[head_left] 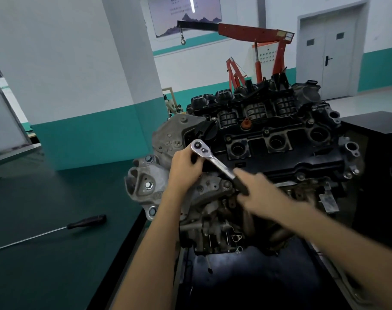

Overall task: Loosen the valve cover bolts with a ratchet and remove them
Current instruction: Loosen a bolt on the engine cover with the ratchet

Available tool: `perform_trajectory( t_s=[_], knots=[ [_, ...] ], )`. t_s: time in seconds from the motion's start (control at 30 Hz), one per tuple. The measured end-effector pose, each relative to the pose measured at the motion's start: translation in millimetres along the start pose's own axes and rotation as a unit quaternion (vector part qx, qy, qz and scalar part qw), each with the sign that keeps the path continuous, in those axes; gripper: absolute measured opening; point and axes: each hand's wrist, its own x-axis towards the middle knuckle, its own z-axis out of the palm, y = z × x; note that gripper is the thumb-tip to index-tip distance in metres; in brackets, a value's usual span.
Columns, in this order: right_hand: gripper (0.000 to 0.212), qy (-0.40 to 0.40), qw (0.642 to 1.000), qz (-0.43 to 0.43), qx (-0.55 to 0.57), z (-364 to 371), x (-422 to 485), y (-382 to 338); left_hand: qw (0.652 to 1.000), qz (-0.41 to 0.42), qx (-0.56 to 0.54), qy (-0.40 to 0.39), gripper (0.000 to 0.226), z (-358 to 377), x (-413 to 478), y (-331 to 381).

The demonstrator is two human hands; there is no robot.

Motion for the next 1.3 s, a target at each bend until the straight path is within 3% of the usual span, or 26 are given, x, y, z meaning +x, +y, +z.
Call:
perform_trajectory(
  t_s=[0.1, 0.2, 0.27, 0.37, 0.43, 0.53, 0.6, 0.77, 0.83, 0.93, 1.0, 1.07, 1.13, 1.2, 1.3],
  knots=[
    [0.037, 0.008, 0.965, -0.071, -0.254, -59, 36, 18, 1.000, 0.005, 0.007, 0.025, 0.013, 0, 0, 2],
    [0.034, 0.036, 0.945, -0.112, -0.307, -71, 47, 18, 0.999, -0.010, 0.016, 0.033, 0.014, 2, -1, 3],
    [0.033, 0.058, 0.960, -0.081, -0.263, -50, 29, 18, 0.999, -0.014, 0.024, 0.043, 0.012, 4, -2, 3],
    [0.026, 0.046, 0.999, 0.008, 0.004, 11, -9, -5, 0.998, -0.014, 0.046, 0.046, 0.013, 5, 0, 2],
    [0.026, 0.073, 0.990, 0.048, 0.112, 51, -18, -33, 0.998, -0.026, 0.037, 0.037, 0.013, 5, 1, -1],
    [0.036, 0.127, 0.971, 0.095, 0.177, 93, -17, -71, 0.998, -0.040, 0.015, 0.034, 0.018, 5, 1, -3],
    [0.045, 0.119, 0.966, 0.104, 0.203, 98, -15, -77, 0.999, -0.029, 0.008, 0.035, 0.020, 4, 0, -1],
    [0.029, 0.005, 0.993, 0.017, 0.118, 30, -11, -19, 1.000, 0.006, 0.009, 0.002, 0.023, 1, -1, 0],
    [0.033, -0.020, 0.999, -0.031, 0.016, -18, 6, 7, 0.999, 0.025, 0.047, -0.001, 0.017, 2, -1, 0],
    [0.034, -0.010, 0.969, -0.082, -0.233, -70, 39, 21, 0.997, 0.018, 0.076, 0.011, 0.014, 3, 1, -1],
    [0.032, 0.019, 0.951, -0.112, -0.289, -72, 44, 19, 0.996, -0.007, 0.079, 0.027, 0.012, 4, 1, 1],
    [0.031, 0.036, 0.966, -0.090, -0.240, -50, 30, 18, 0.995, -0.019, 0.091, 0.045, 0.009, 5, -1, 2],
    [0.029, 0.031, 0.997, -0.026, -0.066, -12, 4, 8, 0.993, -0.022, 0.110, 0.047, 0.010, 6, 0, 3],
    [0.025, 0.038, 0.994, 0.021, 0.097, 30, -15, -14, 0.992, -0.024, 0.121, 0.040, 0.011, 6, 1, 1],
    [0.029, 0.104, 0.977, 0.073, 0.172, 81, -16, -54, 0.991, -0.045, 0.123, 0.025, 0.011, 6, 3, -4]
  ],
)
